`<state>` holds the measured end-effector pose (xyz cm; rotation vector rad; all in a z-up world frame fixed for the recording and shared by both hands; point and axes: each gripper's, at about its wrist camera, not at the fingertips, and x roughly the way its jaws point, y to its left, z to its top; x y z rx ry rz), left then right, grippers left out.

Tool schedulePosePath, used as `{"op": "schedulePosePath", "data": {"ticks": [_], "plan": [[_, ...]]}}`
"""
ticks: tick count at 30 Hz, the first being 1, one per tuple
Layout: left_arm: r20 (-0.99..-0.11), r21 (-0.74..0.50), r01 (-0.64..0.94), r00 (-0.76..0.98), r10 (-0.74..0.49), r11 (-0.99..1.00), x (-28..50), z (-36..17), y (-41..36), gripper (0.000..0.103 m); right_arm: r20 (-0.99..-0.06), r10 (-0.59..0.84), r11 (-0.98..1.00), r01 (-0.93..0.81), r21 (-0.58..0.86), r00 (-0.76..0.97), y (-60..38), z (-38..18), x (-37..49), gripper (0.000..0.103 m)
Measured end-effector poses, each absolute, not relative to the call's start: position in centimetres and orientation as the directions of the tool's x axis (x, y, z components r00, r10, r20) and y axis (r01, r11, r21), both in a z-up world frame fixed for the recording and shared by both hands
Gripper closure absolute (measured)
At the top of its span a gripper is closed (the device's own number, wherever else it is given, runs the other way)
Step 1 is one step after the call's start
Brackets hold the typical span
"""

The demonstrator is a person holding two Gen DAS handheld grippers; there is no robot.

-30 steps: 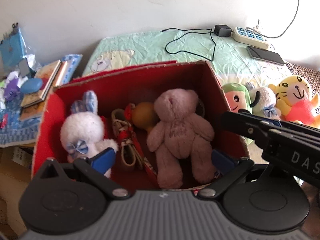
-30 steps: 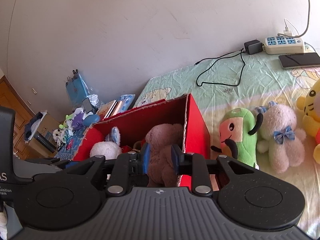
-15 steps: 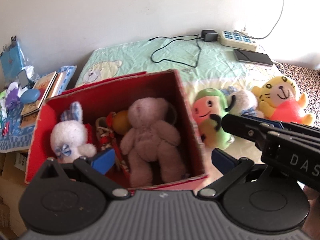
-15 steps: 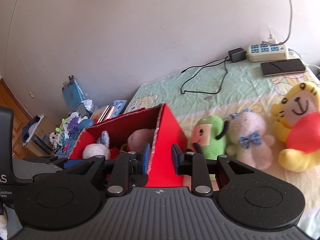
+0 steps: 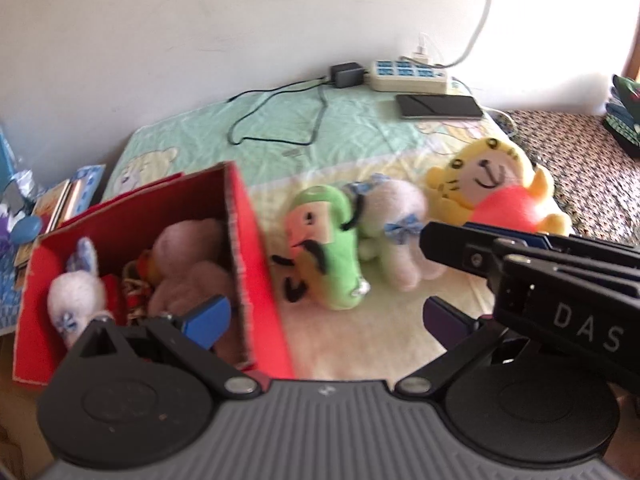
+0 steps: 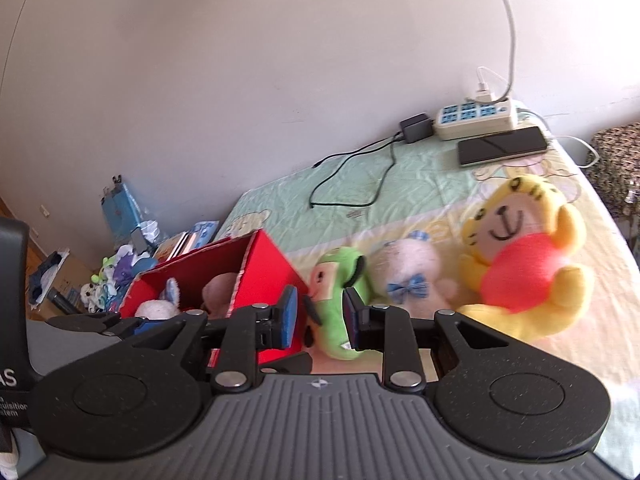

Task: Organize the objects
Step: 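Move the open right tool back toward the yellow tiger plush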

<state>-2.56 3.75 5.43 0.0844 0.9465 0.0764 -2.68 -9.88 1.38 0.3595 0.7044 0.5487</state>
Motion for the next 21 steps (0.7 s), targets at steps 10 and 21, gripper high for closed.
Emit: {"op": "schedulePosePath", "data": {"ticks": [10,21], "plan": [[-0.838,0.116,0.033,0.539,0.080,0.993,-1.1,4.1,0.2,0.001,-0.531,0.556,0.810,-0.273,0.518,0.640,-13.3,-0.3,-2.2,0.075],[-0.878,0.112,0.050,0.473,0.075,0.992,0.1,1.8,-1.8,0.001,-0.576,0.541,0.817,-0.219,0.534,0.613,-15.4,-2.2,-1.7,0.075]]}}
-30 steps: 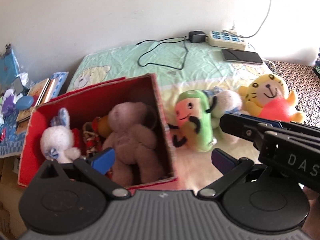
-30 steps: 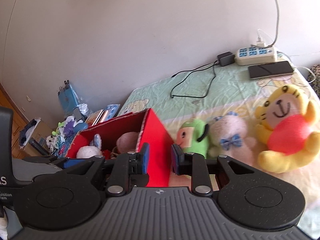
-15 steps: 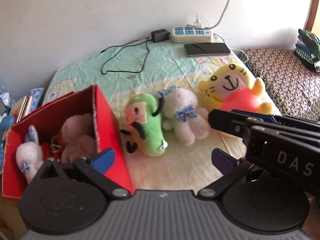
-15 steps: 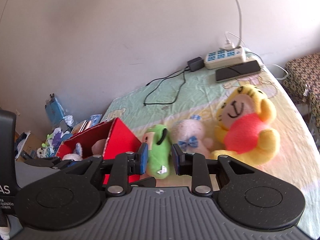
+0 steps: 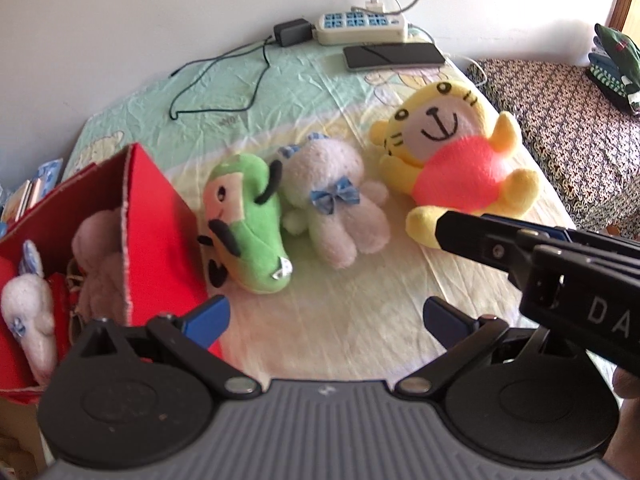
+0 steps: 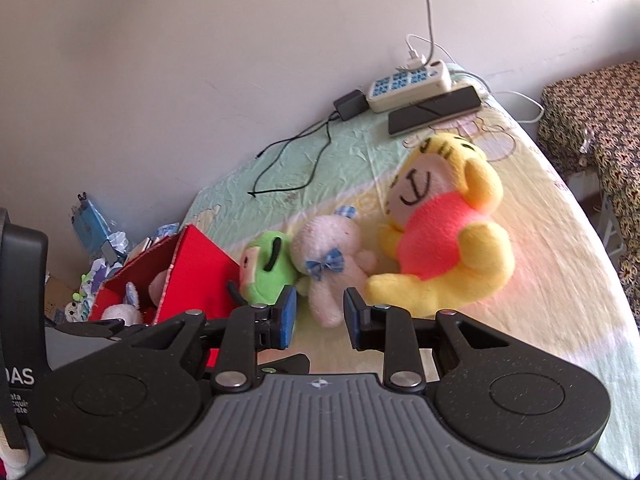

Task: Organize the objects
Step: 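Move the open right tool back toward the yellow tiger plush, then grasp the yellow tiger plush in red shirt with the right tool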

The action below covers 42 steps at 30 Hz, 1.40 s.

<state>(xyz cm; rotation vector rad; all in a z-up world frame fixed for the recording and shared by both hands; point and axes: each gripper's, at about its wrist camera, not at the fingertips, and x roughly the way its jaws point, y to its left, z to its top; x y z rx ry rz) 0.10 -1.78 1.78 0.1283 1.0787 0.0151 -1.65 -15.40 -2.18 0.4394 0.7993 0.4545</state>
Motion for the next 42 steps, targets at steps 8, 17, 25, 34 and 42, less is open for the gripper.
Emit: {"op": "schedulePosePath", "data": {"ticks": [8,17,25,34,42], "plan": [[-0.896,0.094,0.084,0.442,0.048,0.992,1.2,0.4,-3.7,0.001,-0.612,0.500,0.837,-0.161,0.523,0.613,-17.8,-3.2,-1.1,0.073],[-0.910,0.087,0.127,0.413,0.027,0.988,2.6,-0.6,-5.7,0.001,-0.625,0.461,0.851,-0.116,0.512,0.629,-20.2,-3.5,0.0,0.070],[-0.924,0.084,0.145,0.381,0.022,0.986,4.2,-1.4,-6.1,0.001,-0.621,0.447,0.847,-0.082,0.525,0.644,-21.7,-3.7,1.6,0.070],[-0.920,-0.017,0.212,0.380,-0.099,0.977,6.0,-1.8,-6.9,0.001,-0.625,0.418,0.838,-0.014,0.545,0.659,-23.7,-4.7,3.9,0.060],[-0.900,-0.093,0.269,0.388,-0.196,0.959,7.6,-2.5,-7.6,0.001,-0.631,0.426,0.821,0.016,0.571,0.649,-24.1,-6.2,5.8,0.060]]}}
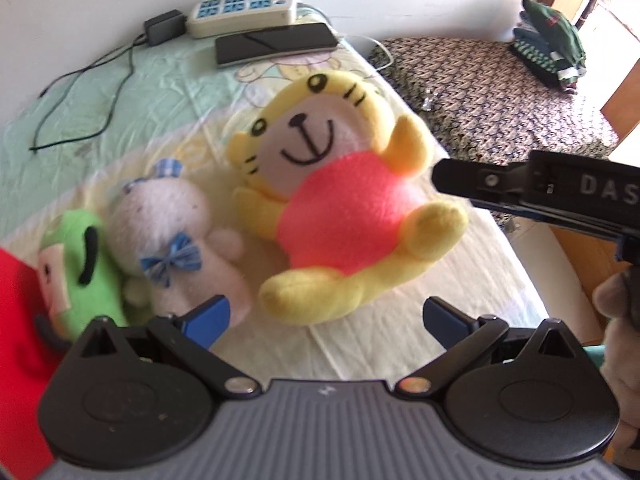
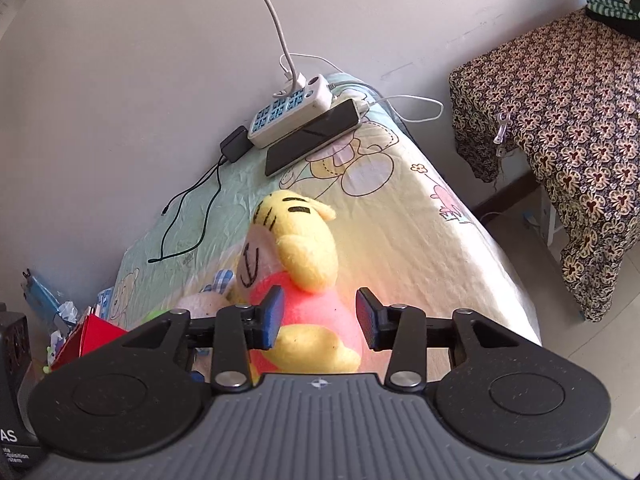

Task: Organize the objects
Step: 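Grasp the yellow tiger plush in red shirt with the right tool, then lift the tiger plush and carry it over the red box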

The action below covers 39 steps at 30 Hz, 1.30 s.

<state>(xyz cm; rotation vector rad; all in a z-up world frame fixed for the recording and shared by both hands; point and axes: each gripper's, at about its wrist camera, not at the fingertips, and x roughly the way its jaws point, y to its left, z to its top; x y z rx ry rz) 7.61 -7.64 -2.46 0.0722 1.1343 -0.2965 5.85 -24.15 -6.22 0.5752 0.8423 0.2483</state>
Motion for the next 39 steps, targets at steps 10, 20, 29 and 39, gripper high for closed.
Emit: {"op": "schedulePosePath", "data": {"ticks": [10,20,29,39], "plan": [[-0.902,-0.222,0.252,0.313,-0.297,0.942,10.1,-4.8,-6.9,0.001,-0.640,0.519,0.766,0.023,0.642,0.567,-23.2,-9.4,9.4,0.050],[-0.903,-0.258,0.248,0.281,-0.324,0.934,11.2,-6.0,-6.5,0.004,-0.571,0.642,0.655,0.022,0.756,0.511,-22.8,-10.8,10.3,0.057],[-0.892,-0.253,0.310,0.294,-0.345,0.917,10.1,-5.0,-7.2,0.009,-0.555,0.650,0.647,0.005,0.762,0.519,-23.5,-9.6,8.1,0.066],[-0.872,-0.268,0.392,0.289,-0.395,0.880,5.9,-3.2,-8.1,0.018,-0.545,0.646,0.645,-0.001,0.764,0.534,-23.6,-8.4,3.0,0.068]]}}
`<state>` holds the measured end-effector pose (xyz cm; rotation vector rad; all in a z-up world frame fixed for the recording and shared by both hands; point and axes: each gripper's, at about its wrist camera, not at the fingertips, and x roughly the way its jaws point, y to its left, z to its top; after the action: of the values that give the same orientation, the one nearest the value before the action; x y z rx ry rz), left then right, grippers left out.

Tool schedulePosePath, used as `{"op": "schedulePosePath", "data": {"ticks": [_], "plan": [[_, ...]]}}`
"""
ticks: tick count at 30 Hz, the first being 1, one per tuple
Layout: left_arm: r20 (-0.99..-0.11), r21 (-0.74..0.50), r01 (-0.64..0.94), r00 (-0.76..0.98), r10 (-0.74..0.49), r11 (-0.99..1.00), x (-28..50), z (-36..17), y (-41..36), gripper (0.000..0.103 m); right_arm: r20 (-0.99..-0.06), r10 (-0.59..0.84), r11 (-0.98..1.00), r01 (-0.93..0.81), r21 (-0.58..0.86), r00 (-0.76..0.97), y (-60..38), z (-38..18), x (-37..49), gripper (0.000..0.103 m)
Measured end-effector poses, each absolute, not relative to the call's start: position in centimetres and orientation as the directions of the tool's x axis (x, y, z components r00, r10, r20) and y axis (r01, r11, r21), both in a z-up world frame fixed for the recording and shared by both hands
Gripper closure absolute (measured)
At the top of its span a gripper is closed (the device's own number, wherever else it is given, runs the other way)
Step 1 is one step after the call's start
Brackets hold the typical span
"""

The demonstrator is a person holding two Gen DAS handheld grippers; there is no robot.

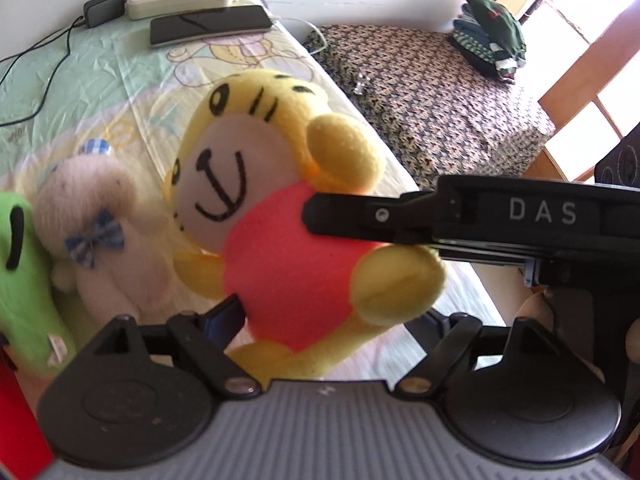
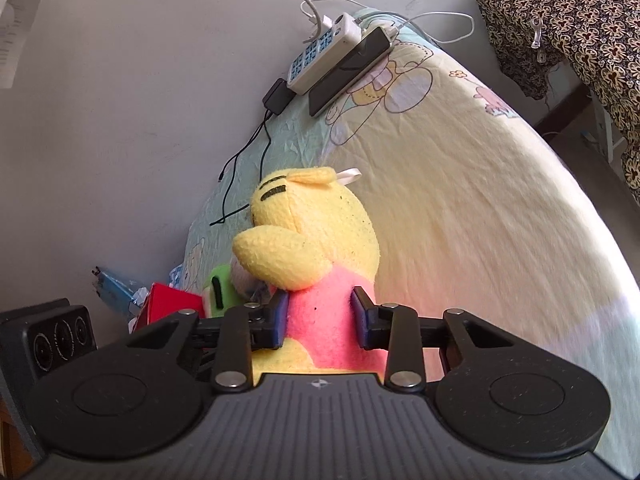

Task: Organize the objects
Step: 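Lift the tiger plush and carry it over the red box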

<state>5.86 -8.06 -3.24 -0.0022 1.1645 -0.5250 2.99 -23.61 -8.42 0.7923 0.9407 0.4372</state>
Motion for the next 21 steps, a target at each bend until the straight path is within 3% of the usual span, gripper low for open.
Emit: {"op": "schedulePosePath", "data": {"ticks": [10,21], "plan": [[-0.841,-0.229,0.444,0.358,-0.405,0.866,0.3,-1.1,-6.5,0.019,-0.492,0.674,0.630,-0.081,0.772,0.551,-21.6,-5.9,-1.4,0.069],[-0.751,-0.133,0.400,0.557,-0.355,0.907,-3.8,4.0,-1.2,0.019,-0.355,0.746,0.570,-0.262,0.779,0.564,-17.3,-0.8,-3.0,0.069]]}}
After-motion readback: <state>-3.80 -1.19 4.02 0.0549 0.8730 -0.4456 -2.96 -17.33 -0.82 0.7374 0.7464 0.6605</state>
